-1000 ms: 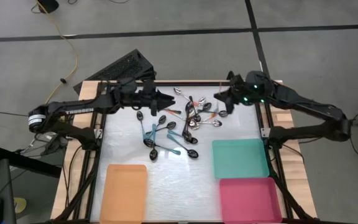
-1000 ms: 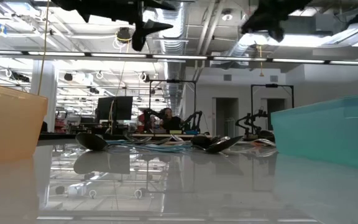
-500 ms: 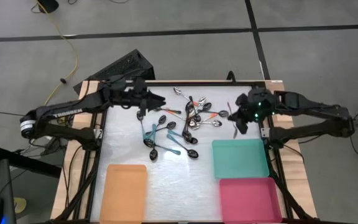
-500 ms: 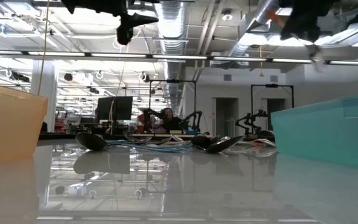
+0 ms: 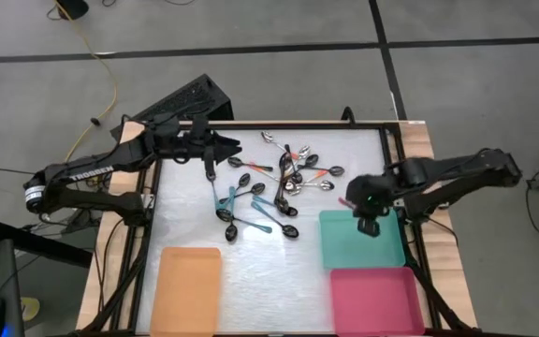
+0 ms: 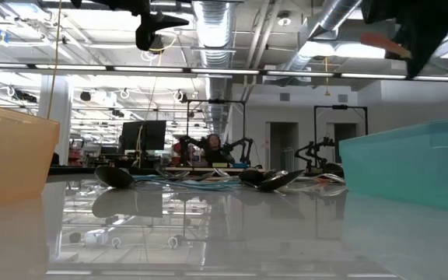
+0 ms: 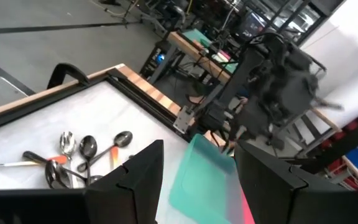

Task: Sort silverware by color (type)
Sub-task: Put the orange spoon into the blue bin

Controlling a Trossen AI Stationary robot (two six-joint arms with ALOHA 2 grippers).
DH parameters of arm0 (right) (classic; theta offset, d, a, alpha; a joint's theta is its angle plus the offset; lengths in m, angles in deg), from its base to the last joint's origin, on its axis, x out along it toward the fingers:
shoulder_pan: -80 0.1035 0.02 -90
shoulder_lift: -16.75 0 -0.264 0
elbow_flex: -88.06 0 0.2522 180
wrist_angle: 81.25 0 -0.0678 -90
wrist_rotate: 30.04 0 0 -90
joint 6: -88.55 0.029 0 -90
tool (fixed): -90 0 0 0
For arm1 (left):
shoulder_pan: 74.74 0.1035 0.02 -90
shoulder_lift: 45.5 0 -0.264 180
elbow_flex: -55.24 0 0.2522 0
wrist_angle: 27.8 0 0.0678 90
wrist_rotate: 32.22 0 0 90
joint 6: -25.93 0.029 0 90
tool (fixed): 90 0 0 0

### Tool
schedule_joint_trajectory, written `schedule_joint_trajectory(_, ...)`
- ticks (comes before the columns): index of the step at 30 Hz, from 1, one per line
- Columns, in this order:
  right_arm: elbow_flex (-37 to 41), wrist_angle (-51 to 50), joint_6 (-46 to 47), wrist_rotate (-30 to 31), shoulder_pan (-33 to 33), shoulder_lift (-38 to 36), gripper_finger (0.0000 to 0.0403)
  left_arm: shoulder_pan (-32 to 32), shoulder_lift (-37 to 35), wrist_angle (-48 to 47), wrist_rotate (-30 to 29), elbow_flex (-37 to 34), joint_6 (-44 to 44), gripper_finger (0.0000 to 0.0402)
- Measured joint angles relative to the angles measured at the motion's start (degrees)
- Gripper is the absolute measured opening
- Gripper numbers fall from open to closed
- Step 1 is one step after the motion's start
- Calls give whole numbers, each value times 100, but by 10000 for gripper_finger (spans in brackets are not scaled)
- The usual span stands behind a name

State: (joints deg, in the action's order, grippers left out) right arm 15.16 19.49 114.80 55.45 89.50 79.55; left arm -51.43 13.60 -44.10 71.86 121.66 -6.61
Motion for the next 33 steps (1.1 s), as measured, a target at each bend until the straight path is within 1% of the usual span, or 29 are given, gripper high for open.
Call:
schedule_joint_trajectory(4, 0, -145, -301, -27, 276, 487, 17, 0, 0, -131, -200, 0, 78, 180)
schedule_joint_trajectory(8, 34, -235, -682, -22, 434, 892, 17, 0, 2, -170, -278, 0, 127, 180)
schedule_joint_trajectory(16, 376, -39, -1394, -11, 518, 1386, 18, 0, 2, -254, -277, 0, 149, 180)
schedule_joint_trajectory(21, 651, 452, -1625, 14, 498, 1420, 39, 0, 2, -348, -277, 0, 147, 180)
schedule_joint_trajectory(29, 1201, 666, -1623, 15, 498, 1423, 32, 0, 4, -443, -301, -2, 149, 180)
schedule_joint_trajectory(33, 1460, 918, -1590, 13, 487, 1423, 40, 0, 4, -511, -394, -2, 198, 180)
